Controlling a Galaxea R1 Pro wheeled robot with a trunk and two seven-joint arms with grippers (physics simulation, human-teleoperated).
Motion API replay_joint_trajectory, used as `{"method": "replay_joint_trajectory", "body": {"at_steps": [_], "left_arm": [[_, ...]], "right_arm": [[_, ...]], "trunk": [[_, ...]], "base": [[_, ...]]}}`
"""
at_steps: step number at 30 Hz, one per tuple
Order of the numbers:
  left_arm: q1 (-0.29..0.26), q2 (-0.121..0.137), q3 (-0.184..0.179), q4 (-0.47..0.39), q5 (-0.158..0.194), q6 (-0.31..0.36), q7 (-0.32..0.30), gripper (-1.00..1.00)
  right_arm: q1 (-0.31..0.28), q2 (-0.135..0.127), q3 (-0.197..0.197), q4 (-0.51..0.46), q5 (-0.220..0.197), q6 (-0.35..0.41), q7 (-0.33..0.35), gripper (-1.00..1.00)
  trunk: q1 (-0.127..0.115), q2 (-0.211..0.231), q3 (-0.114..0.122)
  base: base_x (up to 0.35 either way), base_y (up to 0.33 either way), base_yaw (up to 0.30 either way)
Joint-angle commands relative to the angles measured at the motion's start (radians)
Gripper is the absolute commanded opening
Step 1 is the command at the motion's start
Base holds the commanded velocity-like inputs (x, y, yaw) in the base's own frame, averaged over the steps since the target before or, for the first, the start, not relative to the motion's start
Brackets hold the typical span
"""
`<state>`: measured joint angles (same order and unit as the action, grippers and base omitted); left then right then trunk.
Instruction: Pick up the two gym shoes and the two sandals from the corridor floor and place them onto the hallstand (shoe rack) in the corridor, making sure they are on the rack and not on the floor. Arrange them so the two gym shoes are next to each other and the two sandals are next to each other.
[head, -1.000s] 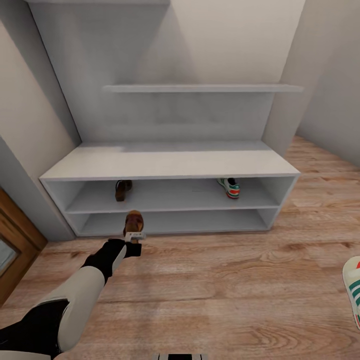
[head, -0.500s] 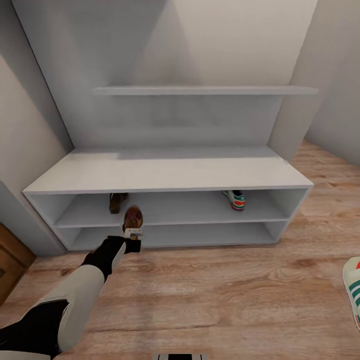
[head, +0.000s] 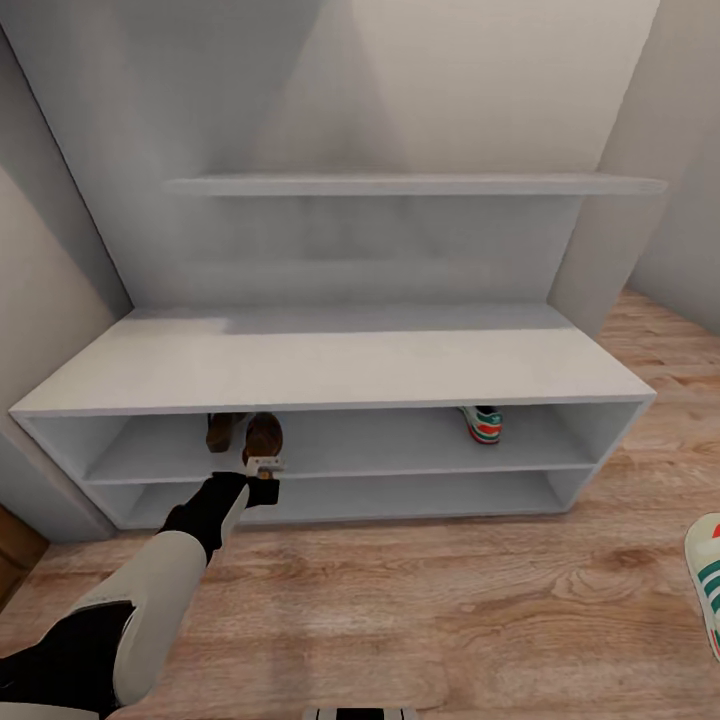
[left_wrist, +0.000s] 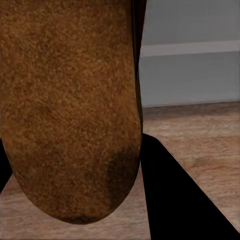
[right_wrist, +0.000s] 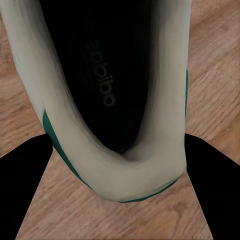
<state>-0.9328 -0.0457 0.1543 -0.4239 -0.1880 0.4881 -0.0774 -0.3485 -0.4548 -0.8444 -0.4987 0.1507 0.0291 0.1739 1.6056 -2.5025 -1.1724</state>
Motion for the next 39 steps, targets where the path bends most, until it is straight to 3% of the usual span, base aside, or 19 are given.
{"method": "replay_joint_trajectory", "body": {"at_steps": [1, 39], "left_arm": [[0.0, 0.0, 0.008, -0.002, -0.012, 0.006, -0.01, -1.0], [0.006, 0.003, 0.008, -0.001, -0.005, 0.001, -0.012, -1.0]], "right_arm": [[-0.001, 0.001, -0.008, -0.001, 0.01, 0.003, 0.009, -1.0], [-0.001, 0.001, -0.008, -0.001, 0.01, 0.003, 0.008, -1.0]], "trunk": [[0.0, 0.0, -0.001], [0.0, 0.0, -0.001]], "base": [[0.032, 0.0, 0.0], [0.115, 0.036, 0.0]]}}
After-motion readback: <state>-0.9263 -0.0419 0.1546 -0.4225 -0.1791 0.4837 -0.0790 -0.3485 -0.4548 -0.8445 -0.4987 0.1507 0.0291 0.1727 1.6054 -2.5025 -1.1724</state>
